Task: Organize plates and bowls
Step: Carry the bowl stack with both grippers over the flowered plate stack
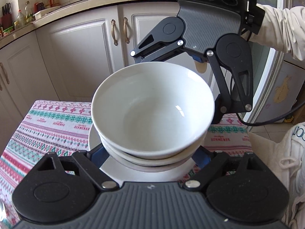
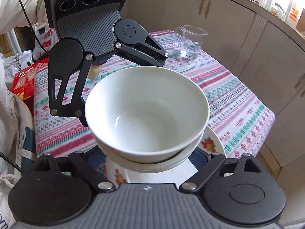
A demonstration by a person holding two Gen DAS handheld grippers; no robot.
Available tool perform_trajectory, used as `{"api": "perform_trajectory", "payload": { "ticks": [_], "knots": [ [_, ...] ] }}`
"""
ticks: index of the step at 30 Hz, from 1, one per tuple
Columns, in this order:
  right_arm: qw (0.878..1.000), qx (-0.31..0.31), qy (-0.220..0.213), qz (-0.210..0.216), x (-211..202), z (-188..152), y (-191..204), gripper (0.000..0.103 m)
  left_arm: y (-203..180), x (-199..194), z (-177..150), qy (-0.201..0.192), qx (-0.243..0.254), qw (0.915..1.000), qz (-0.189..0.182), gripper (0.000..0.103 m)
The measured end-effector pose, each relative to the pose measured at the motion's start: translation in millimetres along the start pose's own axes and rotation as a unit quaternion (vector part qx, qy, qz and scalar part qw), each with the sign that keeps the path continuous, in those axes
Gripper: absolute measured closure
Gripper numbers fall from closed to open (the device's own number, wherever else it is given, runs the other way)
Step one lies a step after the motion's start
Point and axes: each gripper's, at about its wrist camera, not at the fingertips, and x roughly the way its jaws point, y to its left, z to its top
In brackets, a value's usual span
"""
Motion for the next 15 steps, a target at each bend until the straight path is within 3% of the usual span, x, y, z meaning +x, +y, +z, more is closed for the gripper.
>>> {"api": "perform_trajectory", "payload": {
  "ticks": [15],
  "knots": [
    [0.999,0.035,0.004,0.001,12,-28,-29,0.009,16,35,7,0.014,-0.003,0.9998,-0.013,0.012]
  ]
}}
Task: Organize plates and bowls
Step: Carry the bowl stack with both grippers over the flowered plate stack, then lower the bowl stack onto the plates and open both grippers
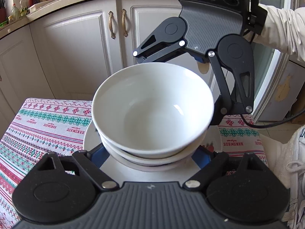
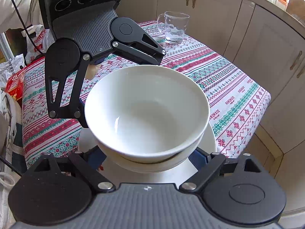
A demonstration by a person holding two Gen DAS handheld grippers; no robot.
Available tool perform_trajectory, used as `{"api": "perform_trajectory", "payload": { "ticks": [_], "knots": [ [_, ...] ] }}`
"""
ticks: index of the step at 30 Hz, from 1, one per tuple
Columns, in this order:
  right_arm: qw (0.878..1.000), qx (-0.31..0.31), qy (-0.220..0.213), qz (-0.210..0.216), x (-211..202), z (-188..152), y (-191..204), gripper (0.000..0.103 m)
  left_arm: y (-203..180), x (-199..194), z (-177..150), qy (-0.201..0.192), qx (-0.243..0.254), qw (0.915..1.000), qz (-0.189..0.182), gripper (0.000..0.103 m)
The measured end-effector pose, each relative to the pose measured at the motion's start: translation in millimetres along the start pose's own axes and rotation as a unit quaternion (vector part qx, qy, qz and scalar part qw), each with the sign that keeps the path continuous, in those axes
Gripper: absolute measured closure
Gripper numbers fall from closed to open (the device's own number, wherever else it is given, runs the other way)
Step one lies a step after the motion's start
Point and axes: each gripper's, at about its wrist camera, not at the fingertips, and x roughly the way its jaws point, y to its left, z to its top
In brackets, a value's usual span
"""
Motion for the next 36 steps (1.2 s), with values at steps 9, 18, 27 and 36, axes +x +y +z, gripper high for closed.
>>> {"api": "perform_trajectory", "payload": {
  "ticks": [9,18,27,36],
  "knots": [
    [1.0,0.011,-0.005,-0.001,1,-2,-3,0.009,3,-3,-4,-0.006,-0.006,1.0,0.005,0.012],
    [1.0,0.022,-0.012,-0.018,1,-4,4,0.0,-12,-8,-11,0.006,0.002,0.9986,0.052,0.005],
    [0.991,0.085,-0.029,-0.103,-26,-7,35,0.0,-42,-53,-22,-0.056,-0.035,0.9869,0.147,0.001],
    [0.924,0.277,-0.033,-0.264,-48,-12,89,0.0,-91,-92,-21,-0.085,-0.205,0.9204,0.322,0.001]
  ]
}}
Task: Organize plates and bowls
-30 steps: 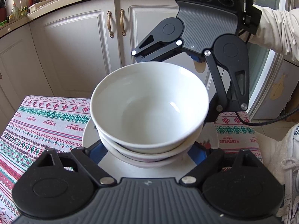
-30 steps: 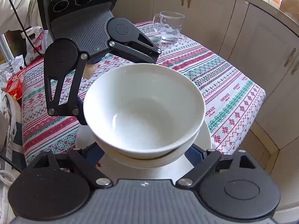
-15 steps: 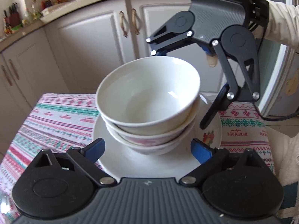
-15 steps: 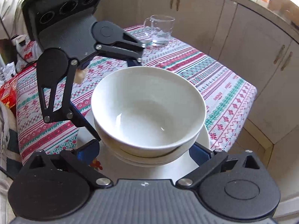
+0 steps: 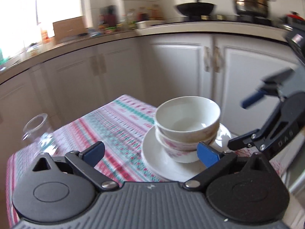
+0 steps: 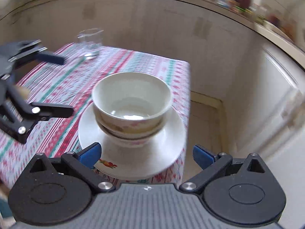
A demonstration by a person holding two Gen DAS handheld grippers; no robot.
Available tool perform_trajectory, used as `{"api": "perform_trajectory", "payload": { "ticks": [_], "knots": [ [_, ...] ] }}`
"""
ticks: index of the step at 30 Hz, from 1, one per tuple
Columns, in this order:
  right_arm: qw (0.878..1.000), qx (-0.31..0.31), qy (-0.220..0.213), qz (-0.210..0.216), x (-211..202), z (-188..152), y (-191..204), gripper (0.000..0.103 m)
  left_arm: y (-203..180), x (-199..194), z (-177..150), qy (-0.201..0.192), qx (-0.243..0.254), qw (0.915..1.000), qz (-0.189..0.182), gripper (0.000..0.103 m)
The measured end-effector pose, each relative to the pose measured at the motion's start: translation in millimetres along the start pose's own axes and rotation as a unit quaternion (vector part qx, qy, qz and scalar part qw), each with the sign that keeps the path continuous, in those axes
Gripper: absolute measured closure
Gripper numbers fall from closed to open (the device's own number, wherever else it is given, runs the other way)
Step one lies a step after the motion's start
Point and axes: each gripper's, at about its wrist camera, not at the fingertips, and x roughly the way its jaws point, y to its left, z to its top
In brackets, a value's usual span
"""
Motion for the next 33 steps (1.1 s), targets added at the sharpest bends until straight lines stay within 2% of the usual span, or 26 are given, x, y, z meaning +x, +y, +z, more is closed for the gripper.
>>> {"api": "perform_trajectory", "payload": {
  "ticks": [2,5,11,21,33],
  "knots": [
    [0.998,0.053,-0.006,-0.027,-7,-8,3,0.0,0,-13,-3,0.005,-0.036,0.9992,0.018,0.001],
    [0.994,0.101,-0.019,-0.045,-22,-19,10,0.0,0,-27,-5,0.018,-0.078,0.9962,0.033,0.001],
    [0.989,0.122,-0.045,-0.074,-52,-30,29,0.0,3,-45,-9,0.033,-0.122,0.9903,0.059,0.001],
    [0.986,0.128,-0.074,-0.076,-71,-31,40,0.0,-14,-62,-9,0.015,-0.102,0.9891,0.105,0.001],
    [0.985,0.135,-0.076,-0.078,-75,-36,40,0.0,-16,-66,-11,0.035,-0.118,0.9869,0.105,0.001]
  ]
}}
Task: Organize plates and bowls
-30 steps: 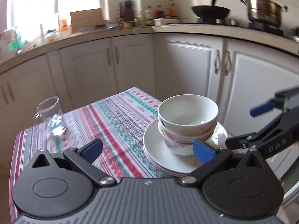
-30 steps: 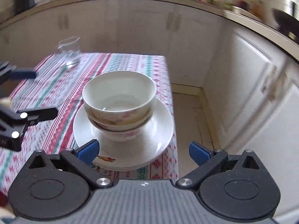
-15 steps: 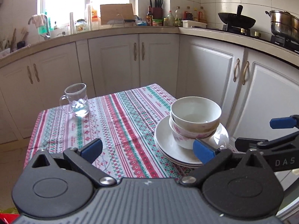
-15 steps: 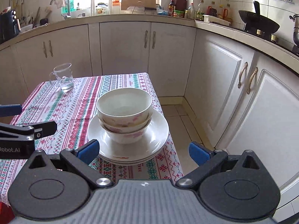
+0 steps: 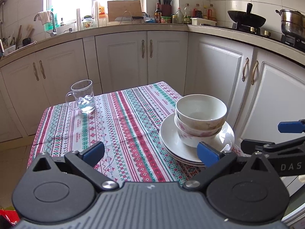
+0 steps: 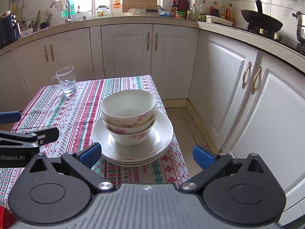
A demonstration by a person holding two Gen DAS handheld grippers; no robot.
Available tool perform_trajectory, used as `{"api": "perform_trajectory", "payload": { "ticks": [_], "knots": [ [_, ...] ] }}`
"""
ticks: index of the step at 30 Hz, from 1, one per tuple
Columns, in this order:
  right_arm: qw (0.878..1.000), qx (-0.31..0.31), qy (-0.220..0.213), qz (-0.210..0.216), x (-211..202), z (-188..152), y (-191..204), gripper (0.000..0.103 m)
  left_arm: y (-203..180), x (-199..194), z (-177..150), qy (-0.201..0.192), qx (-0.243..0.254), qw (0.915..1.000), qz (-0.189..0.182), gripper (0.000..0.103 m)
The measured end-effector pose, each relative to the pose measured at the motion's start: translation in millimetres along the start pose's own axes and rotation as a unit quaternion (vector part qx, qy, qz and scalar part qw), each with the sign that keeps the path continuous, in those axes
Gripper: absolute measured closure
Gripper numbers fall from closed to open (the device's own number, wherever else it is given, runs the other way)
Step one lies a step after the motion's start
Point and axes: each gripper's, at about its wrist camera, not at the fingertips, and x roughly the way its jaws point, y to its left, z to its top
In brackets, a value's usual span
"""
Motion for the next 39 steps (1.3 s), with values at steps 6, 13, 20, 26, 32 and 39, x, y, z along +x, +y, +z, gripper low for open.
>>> {"api": "perform_trajectory", "payload": {
  "ticks": [6,13,20,26,32,39],
  "knots": [
    [1.0,0.0,-0.003,0.001,-1.5,-0.3,1.3,0.0,0.8,-3.0,0.1,0.001,-0.004,1.0,0.006,0.001],
    [1.0,0.001,-0.007,0.002,-3.7,-0.2,0.8,0.0,1.3,-4.5,1.2,0.002,-0.007,0.9999,0.011,0.001],
    [1.0,-0.002,-0.009,0.0,-5.8,0.9,1.1,0.0,1.9,-6.8,0.6,0.002,-0.012,0.9999,0.011,0.001],
    [1.0,-0.003,-0.01,0.0,-6.5,1.3,2.9,0.0,3.2,-7.3,-0.1,0.002,-0.014,0.9998,0.012,0.001],
    [1.0,-0.005,-0.012,-0.002,-7.8,1.1,4.2,0.0,3.0,-8.4,-0.2,0.001,-0.016,0.9998,0.012,0.001],
    [1.0,-0.007,-0.014,-0.003,-9.4,1.3,5.3,0.0,3.6,-8.7,0.0,0.002,-0.017,0.9998,0.012,0.001]
  ]
}}
